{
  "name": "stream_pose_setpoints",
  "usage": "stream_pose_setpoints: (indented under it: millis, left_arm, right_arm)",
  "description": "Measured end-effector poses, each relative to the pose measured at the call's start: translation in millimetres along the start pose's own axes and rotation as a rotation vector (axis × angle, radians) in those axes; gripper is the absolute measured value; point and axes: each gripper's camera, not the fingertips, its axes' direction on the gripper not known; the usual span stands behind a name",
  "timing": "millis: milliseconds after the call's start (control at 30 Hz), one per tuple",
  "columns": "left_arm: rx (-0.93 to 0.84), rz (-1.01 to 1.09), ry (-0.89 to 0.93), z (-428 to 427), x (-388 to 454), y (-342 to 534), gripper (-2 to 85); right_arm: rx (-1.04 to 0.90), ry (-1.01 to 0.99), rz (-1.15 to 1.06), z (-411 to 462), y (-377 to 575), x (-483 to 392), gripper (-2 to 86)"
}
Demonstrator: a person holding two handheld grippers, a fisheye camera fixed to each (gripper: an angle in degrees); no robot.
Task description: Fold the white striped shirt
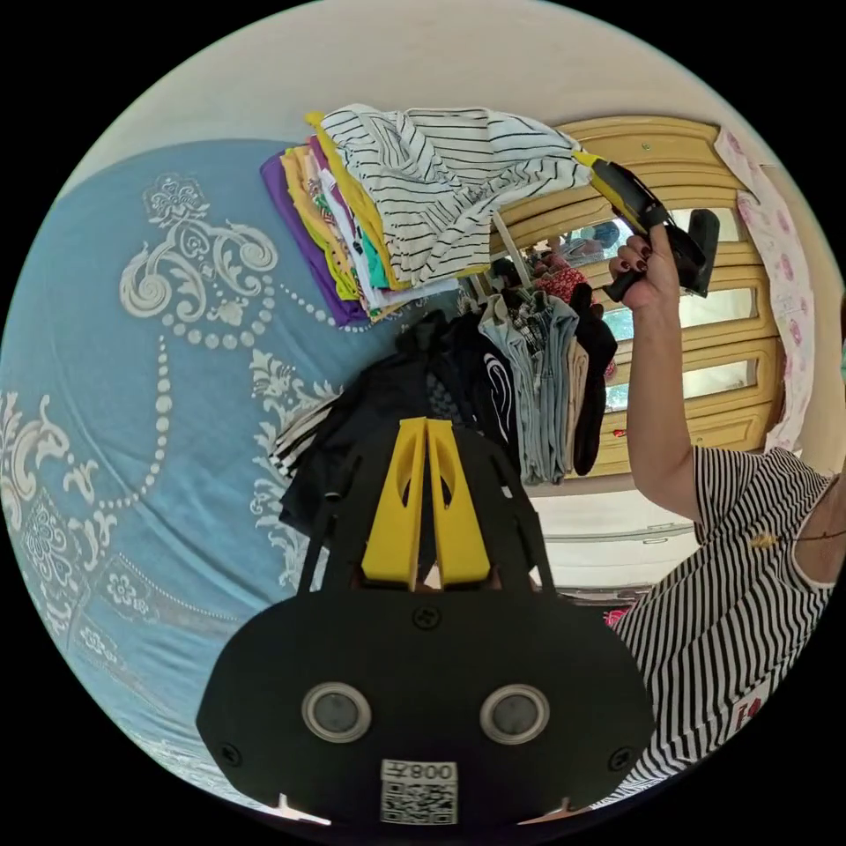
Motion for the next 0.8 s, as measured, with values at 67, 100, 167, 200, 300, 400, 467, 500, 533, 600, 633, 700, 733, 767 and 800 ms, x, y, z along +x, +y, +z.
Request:
stream_pose_setpoints:
  millis: [67,100,167,200,300,400,467,500,533,600,633,700,733,767,800]
  left_arm:
    - [0.007,-0.013,-0.018,-15.4,14.0,27.1,0.1]
    - [0.026,-0.016,-0.023,-27.4,24.1,42.3,0.2]
    - [0.077,-0.013,-0.020,-48.6,40.7,62.3,0.3]
    - [0.115,0.004,-0.016,-64.0,53.2,73.7,0.4]
    - [0.195,0.063,-0.014,-104.3,88.2,101.2,1.0]
    - [0.248,0.141,-0.032,-146.5,127.3,134.1,2.1]
    - [0.286,0.172,-0.062,-173.8,150.4,159.6,2.5]
    - [0.310,0.189,-0.079,-192.3,164.3,178.2,2.7]
    - [0.334,0.198,-0.092,-211.0,176.7,197.7,2.8]
    - [0.376,0.205,-0.123,-240.4,193.3,229.7,3.0]
    - [0.404,0.201,-0.143,-260.5,202.7,251.9,3.1]
    - [0.449,0.189,-0.153,-291.5,215.3,287.3,3.1]
    - [0.479,0.188,-0.157,-311.4,224.1,311.4,3.1]
    - [0.492,0.188,-0.164,-321.0,228.8,323.6,3.1]
    - [0.524,0.179,-0.186,-339.2,238.0,348.1,3.0]
  right_arm:
    - [0.009,-0.054,-0.022,-7.7,14.9,-30.9,0.8]
    - [0.014,-0.063,-0.028,-9.6,18.6,-39.9,0.7]
    - [0.019,-0.083,-0.063,-16.3,30.2,-79.4,0.7]
    - [0.022,-0.086,-0.074,-18.0,32.5,-89.4,0.7]
    - [0.027,-0.101,-0.125,-27.1,41.1,-145.9,0.7]
    - [0.030,-0.126,-0.186,-34.6,47.7,-209.9,0.6]
    - [0.023,-0.146,-0.234,-37.7,53.6,-263.7,0.6]
    - [0.019,-0.151,-0.249,-37.9,55.2,-277.9,0.6]
    - [0.008,-0.166,-0.273,-38.1,58.4,-305.6,0.6]
    - [-0.005,-0.217,-0.312,-38.8,64.4,-347.5,0.6]
    - [-0.003,-0.237,-0.337,-39.3,69.8,-376.2,0.6]
    - [-0.005,-0.278,-0.374,-39.3,78.5,-419.0,0.6]
    - [-0.007,-0.298,-0.396,-37.8,84.8,-446.6,0.6]
    - [-0.016,-0.316,-0.421,-33.8,91.9,-475.1,0.6]
    - [-0.016,-0.329,-0.431,-31.6,96.1,-489.1,0.6]
